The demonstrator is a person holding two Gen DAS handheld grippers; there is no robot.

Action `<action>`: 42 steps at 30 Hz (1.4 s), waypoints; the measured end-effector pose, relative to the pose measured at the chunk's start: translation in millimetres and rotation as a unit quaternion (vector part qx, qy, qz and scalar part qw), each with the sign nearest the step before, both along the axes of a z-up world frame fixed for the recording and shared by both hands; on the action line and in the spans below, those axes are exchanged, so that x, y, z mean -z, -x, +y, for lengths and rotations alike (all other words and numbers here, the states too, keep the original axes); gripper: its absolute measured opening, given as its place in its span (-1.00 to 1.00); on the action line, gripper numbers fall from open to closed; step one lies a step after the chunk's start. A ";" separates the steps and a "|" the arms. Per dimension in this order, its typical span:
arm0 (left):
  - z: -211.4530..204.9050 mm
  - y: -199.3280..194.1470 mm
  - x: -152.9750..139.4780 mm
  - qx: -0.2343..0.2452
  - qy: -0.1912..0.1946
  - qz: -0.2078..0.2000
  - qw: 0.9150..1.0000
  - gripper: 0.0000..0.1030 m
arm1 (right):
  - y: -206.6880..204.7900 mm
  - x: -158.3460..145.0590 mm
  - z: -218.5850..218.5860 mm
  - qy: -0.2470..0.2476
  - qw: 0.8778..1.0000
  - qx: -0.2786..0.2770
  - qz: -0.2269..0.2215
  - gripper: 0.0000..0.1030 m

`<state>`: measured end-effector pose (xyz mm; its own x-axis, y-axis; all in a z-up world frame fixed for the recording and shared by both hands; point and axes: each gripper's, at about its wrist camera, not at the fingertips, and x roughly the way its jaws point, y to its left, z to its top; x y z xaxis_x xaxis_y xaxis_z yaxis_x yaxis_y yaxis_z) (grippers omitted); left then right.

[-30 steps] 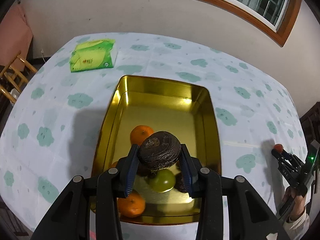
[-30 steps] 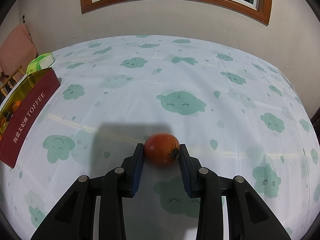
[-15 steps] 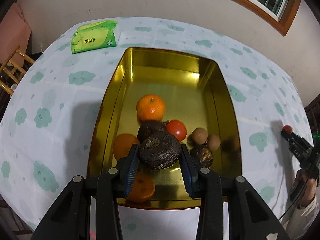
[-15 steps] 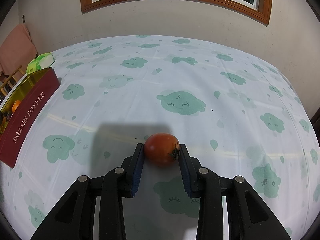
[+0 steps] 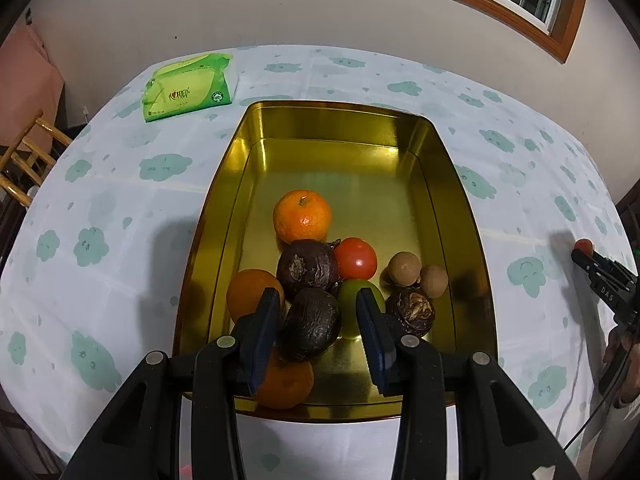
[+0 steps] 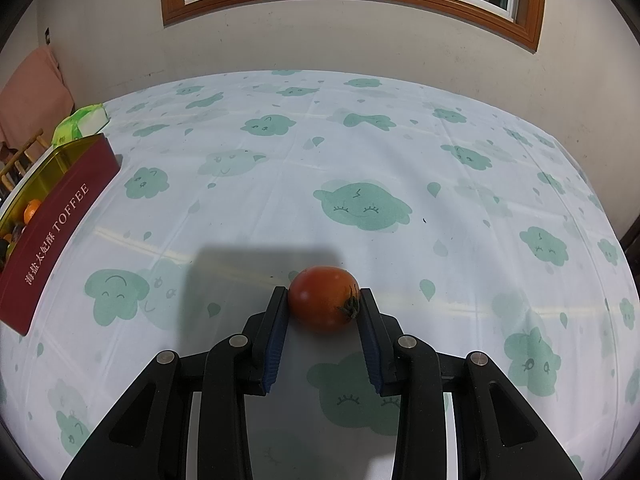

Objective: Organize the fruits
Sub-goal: 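Carry the dark wrinkled fruit into the gold tin and open the left gripper, then carry the tomato into the gold tin and open the right gripper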

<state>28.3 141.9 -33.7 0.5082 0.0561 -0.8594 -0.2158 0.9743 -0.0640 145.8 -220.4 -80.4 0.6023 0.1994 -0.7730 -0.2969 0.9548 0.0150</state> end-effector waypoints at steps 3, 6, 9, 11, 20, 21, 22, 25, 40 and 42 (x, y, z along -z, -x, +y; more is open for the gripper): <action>-0.3 -0.8 -1.0 0.003 0.000 0.002 1.000 -0.24 | 0.0 -0.1 0.2 0.000 1.000 0.000 0.000 -0.31; -0.1 -1.0 -1.4 0.001 -0.003 0.002 1.000 -0.12 | 0.1 -0.2 0.4 0.000 1.000 0.000 0.000 -0.31; -1.0 0.8 -3.7 0.000 -0.011 -0.004 1.000 -0.03 | 0.0 -0.2 0.5 0.000 1.000 0.000 0.000 -0.31; -2.4 3.4 -6.2 0.001 -0.015 -0.011 1.000 0.01 | 0.0 -0.2 0.5 0.000 1.000 0.000 0.000 -0.31; -11.5 14.5 -23.9 0.005 -0.047 -0.049 0.998 0.33 | -0.1 -0.1 -1.4 -0.003 1.000 0.000 0.001 -0.31; -12.1 15.3 -25.3 0.004 -0.048 -0.051 0.998 0.35 | 0.0 -0.1 -0.4 -0.002 1.000 0.000 0.000 -0.31; -12.5 17.0 -26.4 0.002 -0.050 -0.052 0.997 0.35 | 0.0 -0.2 -0.8 -0.002 1.000 0.000 0.000 -0.31; -12.7 20.9 -29.1 -0.003 -0.057 -0.059 0.997 0.38 | 0.1 -0.1 0.2 -0.001 1.000 0.000 0.000 -0.31; -12.1 40.2 -36.5 -0.017 -0.062 -0.090 0.994 0.66 | 6.0 -15.9 6.9 -0.004 1.000 0.008 0.000 -0.32; -12.1 41.4 -37.2 -0.018 -0.061 -0.093 0.994 0.69 | 10.0 -24.3 11.5 -0.010 1.000 0.001 -0.005 -0.32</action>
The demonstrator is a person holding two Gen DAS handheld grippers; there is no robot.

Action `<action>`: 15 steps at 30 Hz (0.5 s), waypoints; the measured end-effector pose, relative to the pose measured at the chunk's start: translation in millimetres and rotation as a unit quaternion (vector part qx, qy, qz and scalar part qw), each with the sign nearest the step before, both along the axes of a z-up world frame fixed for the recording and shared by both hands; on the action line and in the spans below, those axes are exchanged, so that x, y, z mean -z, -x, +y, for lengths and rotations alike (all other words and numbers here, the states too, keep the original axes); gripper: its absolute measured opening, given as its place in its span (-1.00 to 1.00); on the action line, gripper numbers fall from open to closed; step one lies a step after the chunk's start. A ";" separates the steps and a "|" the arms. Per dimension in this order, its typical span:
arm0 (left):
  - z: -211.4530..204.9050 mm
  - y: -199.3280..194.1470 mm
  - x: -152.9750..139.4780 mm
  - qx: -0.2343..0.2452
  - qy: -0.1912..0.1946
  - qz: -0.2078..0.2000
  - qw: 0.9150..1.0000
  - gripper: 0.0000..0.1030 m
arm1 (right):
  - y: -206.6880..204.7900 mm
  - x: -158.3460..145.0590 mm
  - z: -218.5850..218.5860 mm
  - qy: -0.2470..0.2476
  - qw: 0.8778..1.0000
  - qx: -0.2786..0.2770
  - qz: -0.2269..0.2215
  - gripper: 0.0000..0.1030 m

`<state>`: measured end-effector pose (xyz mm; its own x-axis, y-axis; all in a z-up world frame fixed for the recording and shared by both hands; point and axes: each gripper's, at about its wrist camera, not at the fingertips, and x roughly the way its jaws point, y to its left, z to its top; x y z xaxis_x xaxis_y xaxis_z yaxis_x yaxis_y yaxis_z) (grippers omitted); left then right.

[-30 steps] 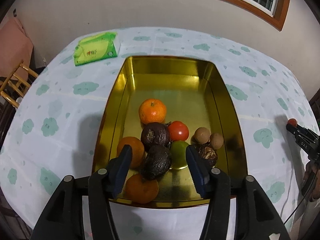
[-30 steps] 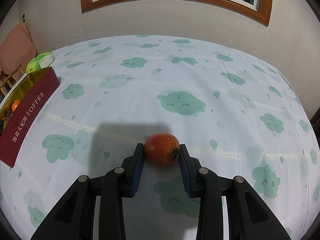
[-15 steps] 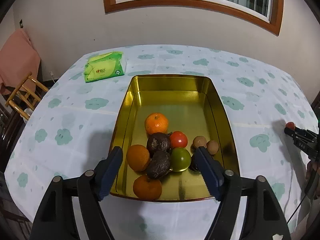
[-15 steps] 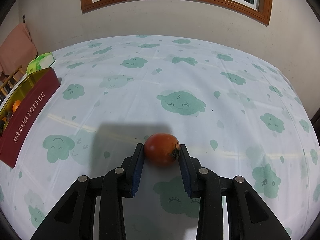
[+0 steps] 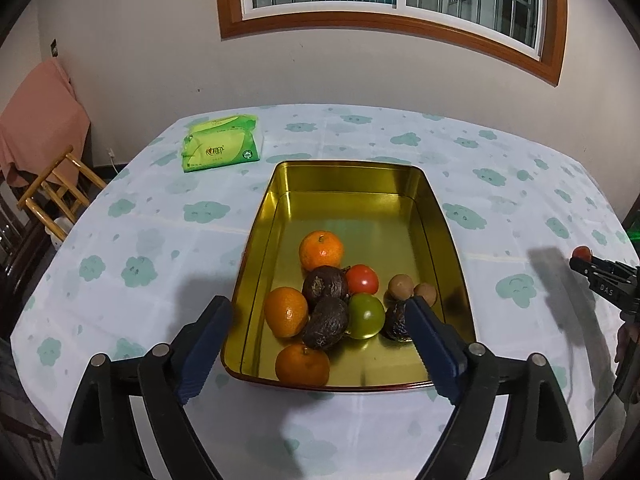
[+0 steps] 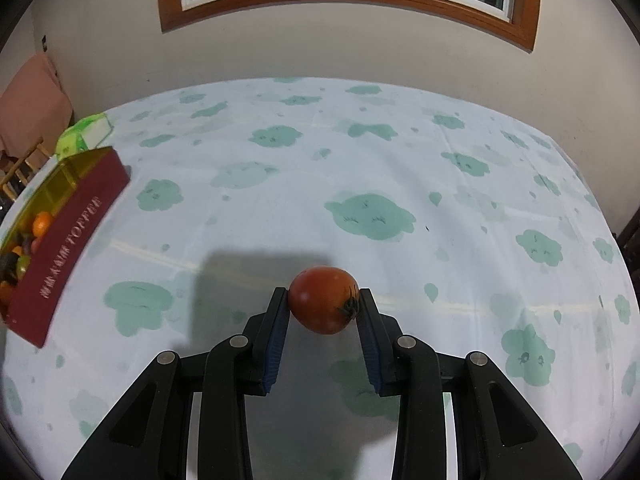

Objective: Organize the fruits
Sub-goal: 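Carry the tomato into the gold tin and open the right gripper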

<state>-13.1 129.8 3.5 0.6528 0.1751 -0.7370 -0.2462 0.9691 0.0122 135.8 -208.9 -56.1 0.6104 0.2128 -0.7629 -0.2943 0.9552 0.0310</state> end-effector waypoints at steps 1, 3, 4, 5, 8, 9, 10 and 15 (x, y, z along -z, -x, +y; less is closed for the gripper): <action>0.1 0.9 -0.4 -0.001 0.000 -0.001 1.000 0.69 | 1.7 -4.1 3.1 -0.003 1.000 -0.004 -0.003 -0.32; 1.6 2.6 -1.2 -0.004 0.000 -0.003 1.000 0.71 | 6.8 -13.4 10.8 -0.011 1.000 -0.014 -0.008 -0.32; 2.6 3.7 -1.3 -0.006 0.001 -0.004 1.000 0.71 | 9.5 -17.5 15.4 -0.015 1.000 -0.019 -0.011 -0.32; 4.4 5.0 -1.5 -0.010 0.004 -0.006 1.000 0.72 | 12.8 -22.3 20.9 -0.018 0.999 -0.027 -0.015 -0.32; 11.2 8.4 -1.6 -0.020 0.013 -0.006 1.000 0.72 | 22.5 -35.1 42.0 -0.026 0.998 -0.052 -0.024 -0.32; 13.7 9.6 -1.9 -0.023 0.013 -0.006 1.000 0.72 | 24.9 -38.1 47.9 -0.027 0.998 -0.059 -0.027 -0.32; 17.1 10.6 -2.4 -0.026 0.013 -0.006 1.000 0.72 | 27.5 -41.6 55.1 -0.030 0.997 -0.068 -0.029 -0.32; 35.0 19.3 -3.7 -0.051 0.008 -0.008 0.999 0.72 | 42.8 -57.6 96.7 -0.044 0.991 -0.117 -0.040 -0.32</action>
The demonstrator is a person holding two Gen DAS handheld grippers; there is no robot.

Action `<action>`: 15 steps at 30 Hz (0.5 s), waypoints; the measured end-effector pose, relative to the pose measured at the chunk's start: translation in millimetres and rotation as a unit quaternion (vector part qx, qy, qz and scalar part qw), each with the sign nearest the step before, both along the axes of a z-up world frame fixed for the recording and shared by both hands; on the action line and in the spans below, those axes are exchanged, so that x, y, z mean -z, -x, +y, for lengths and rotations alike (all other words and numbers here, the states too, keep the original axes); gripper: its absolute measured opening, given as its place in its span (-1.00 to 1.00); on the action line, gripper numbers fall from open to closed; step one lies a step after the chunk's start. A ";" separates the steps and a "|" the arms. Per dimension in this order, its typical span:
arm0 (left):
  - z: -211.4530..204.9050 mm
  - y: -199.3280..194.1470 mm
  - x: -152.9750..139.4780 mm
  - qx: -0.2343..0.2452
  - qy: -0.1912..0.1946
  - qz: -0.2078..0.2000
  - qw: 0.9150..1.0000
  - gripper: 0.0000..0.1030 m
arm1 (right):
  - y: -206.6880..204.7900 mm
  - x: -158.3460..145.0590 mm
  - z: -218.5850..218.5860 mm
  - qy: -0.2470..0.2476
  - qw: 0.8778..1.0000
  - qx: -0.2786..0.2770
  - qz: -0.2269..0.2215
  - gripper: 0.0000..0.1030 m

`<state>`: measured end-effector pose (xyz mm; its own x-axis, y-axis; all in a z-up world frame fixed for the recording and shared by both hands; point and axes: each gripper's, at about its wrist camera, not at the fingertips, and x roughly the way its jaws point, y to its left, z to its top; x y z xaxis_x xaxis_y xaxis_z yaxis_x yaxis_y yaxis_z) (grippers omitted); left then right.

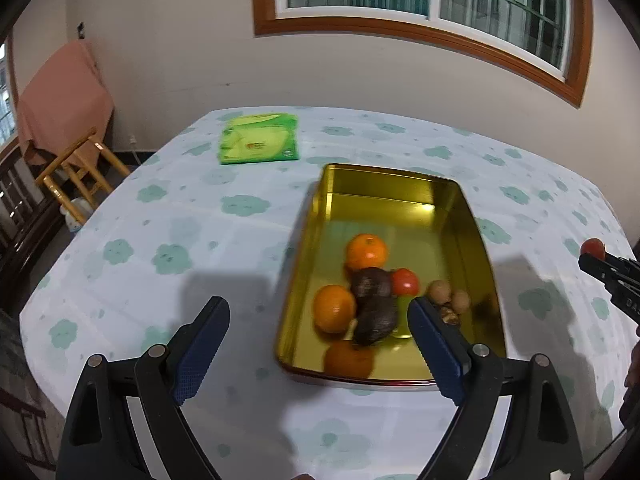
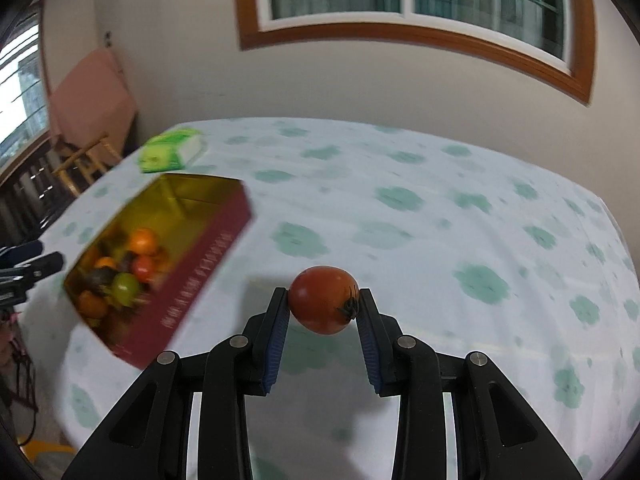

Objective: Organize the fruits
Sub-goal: 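Carry the tomato into the gold tin and open the right gripper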

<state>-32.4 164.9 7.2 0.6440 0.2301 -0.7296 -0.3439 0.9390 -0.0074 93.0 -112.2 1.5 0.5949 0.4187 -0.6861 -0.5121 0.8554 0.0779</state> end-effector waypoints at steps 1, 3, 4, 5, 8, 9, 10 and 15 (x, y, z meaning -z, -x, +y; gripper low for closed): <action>3.2 1.2 0.1 -0.003 0.001 0.001 1.000 0.72 | 3.5 -2.5 11.6 -0.003 1.000 -0.013 -0.002 -0.32; 8.5 4.4 0.0 -0.010 0.002 0.001 1.000 0.72 | 8.4 -5.3 29.2 -0.008 0.999 -0.032 -0.003 -0.32; 10.2 5.6 0.1 -0.014 0.001 0.001 1.000 0.72 | 10.2 -6.0 36.9 -0.009 0.999 -0.041 -0.003 -0.32; 12.1 6.8 0.4 -0.016 0.000 0.002 1.000 0.72 | 13.0 -6.7 49.2 -0.010 0.999 -0.053 -0.004 -0.32; 16.7 10.0 1.9 -0.020 -0.005 0.009 1.000 0.72 | 18.0 -5.2 74.4 -0.012 0.997 -0.080 -0.001 -0.32; 17.8 10.8 2.3 -0.020 -0.007 0.011 1.000 0.72 | 20.3 -4.0 84.4 -0.011 0.996 -0.090 0.001 -0.32; 18.9 11.5 2.5 -0.021 -0.009 0.012 1.000 0.72 | 21.9 -3.3 90.9 -0.009 0.995 -0.098 0.001 -0.32; 24.8 15.1 3.7 -0.028 -0.010 0.014 0.999 0.72 | 29.1 6.4 126.6 0.005 0.991 -0.135 0.007 -0.32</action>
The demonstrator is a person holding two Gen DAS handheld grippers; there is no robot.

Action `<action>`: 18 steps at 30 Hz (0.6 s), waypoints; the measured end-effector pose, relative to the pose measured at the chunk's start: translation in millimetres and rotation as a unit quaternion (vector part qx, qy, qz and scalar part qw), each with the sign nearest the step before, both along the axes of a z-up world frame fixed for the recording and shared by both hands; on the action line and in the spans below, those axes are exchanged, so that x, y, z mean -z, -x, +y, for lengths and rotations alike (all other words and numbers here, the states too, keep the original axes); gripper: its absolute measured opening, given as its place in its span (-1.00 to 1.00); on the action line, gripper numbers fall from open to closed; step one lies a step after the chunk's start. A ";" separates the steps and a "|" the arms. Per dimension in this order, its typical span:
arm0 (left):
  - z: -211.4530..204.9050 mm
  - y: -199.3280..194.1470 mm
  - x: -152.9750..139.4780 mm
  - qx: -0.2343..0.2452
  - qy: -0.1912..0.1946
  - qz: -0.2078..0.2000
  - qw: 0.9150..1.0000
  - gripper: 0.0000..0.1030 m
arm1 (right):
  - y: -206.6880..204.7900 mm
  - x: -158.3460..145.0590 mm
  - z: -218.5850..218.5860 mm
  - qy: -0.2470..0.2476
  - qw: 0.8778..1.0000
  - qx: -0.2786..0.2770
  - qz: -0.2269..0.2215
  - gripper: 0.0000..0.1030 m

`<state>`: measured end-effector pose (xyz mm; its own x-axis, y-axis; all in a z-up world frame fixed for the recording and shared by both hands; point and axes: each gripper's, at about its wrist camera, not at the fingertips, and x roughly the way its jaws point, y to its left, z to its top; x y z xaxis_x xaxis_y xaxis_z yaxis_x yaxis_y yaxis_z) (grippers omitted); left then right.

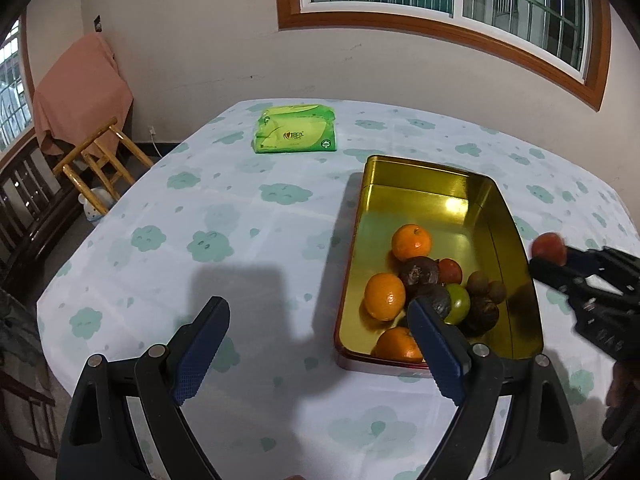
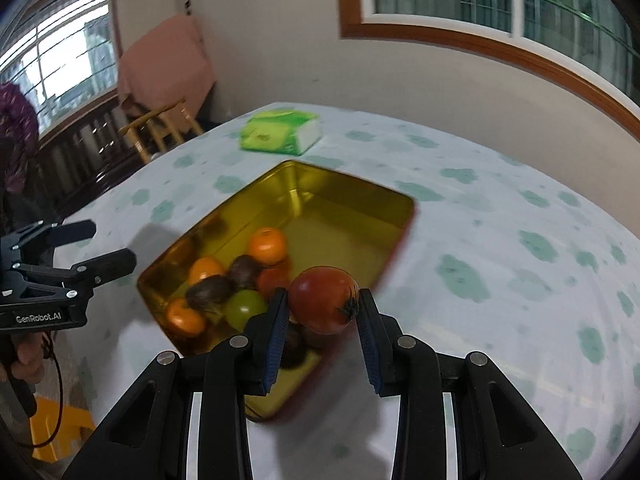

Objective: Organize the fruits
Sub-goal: 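Carry the tomato into the gold tin and open the right gripper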

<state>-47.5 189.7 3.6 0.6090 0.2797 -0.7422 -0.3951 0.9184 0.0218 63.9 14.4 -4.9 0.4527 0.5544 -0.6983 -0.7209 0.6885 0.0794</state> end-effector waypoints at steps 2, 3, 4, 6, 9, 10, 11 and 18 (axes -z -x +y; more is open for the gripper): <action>2.3 1.1 1.2 -0.002 -0.001 0.003 1.000 0.73 | 0.8 4.8 10.0 0.005 1.000 -0.008 0.004 -0.32; 2.8 2.2 1.9 -0.002 -0.001 0.004 1.000 0.73 | 0.2 7.4 14.6 0.007 1.000 -0.011 0.007 -0.32; 3.8 2.7 2.7 -0.003 -0.001 0.005 1.000 0.73 | -0.4 10.0 18.5 0.010 1.000 -0.013 0.009 -0.32; 6.6 2.9 4.4 -0.005 0.001 0.009 1.000 0.73 | -0.6 15.7 25.0 0.017 1.000 -0.016 0.012 -0.32; 10.5 4.0 6.7 -0.009 0.004 0.011 1.000 0.73 | -2.2 22.1 30.2 0.025 0.999 -0.016 0.014 -0.32; 11.4 4.1 7.5 -0.009 0.005 0.012 1.000 0.73 | -3.3 23.7 31.8 0.027 0.999 -0.017 0.015 -0.32; 11.8 3.9 8.0 -0.010 0.006 0.013 1.000 0.73 | -4.1 25.5 33.5 0.030 0.999 -0.017 0.017 -0.32; 15.4 4.5 12.5 -0.010 0.013 0.020 1.000 0.73 | -6.1 34.2 40.6 0.045 0.999 -0.011 0.021 -0.32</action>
